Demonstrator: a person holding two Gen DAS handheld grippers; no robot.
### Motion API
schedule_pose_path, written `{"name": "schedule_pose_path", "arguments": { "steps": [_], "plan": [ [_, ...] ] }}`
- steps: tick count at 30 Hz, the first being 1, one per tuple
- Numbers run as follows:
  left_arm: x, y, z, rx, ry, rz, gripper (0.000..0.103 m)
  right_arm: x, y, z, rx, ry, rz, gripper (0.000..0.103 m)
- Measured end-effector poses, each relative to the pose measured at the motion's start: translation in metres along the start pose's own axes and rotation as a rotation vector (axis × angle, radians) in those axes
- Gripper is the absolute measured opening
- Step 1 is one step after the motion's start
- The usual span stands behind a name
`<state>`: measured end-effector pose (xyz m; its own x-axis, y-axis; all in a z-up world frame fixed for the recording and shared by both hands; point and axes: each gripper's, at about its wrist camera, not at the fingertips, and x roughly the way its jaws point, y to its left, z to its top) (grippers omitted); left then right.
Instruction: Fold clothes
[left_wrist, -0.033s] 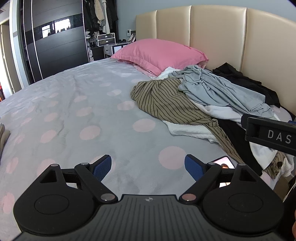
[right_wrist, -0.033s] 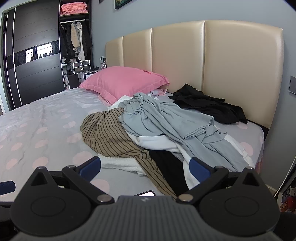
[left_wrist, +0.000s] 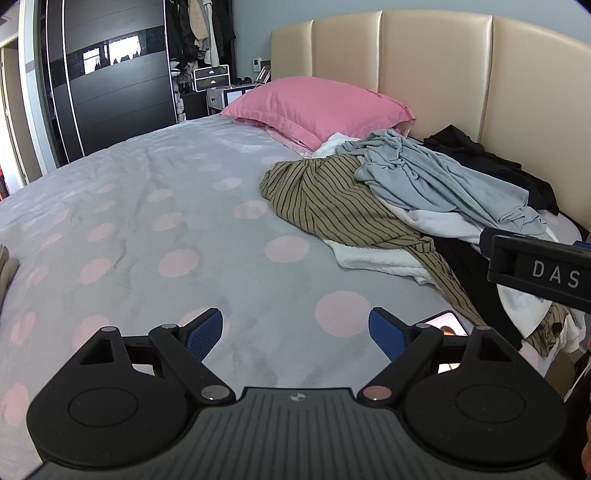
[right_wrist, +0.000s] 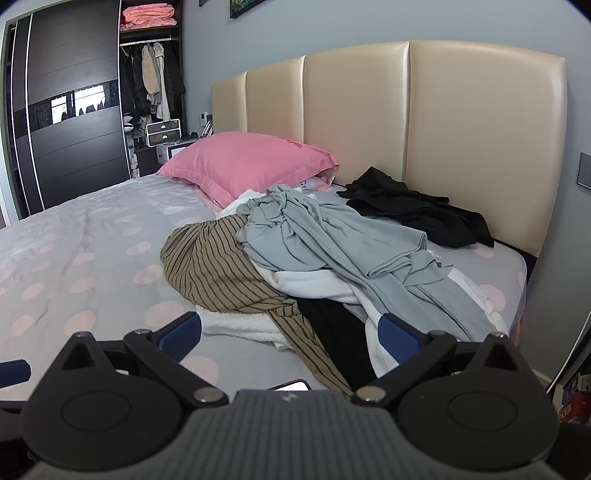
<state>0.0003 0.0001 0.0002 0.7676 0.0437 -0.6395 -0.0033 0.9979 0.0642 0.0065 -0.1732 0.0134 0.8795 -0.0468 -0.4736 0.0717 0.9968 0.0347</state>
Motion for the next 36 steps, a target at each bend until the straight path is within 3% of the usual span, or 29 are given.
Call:
{"name": "schedule_pose_path", "arguments": {
  "steps": [36],
  "plan": [
    [-0.0035, 0.0020, 0.0043, -0.053, 0.001, -0.004, 0.087, 0.0027, 0.0007, -0.0024, -0.016, 0.007, 0.005, 0.102]
  ]
}}
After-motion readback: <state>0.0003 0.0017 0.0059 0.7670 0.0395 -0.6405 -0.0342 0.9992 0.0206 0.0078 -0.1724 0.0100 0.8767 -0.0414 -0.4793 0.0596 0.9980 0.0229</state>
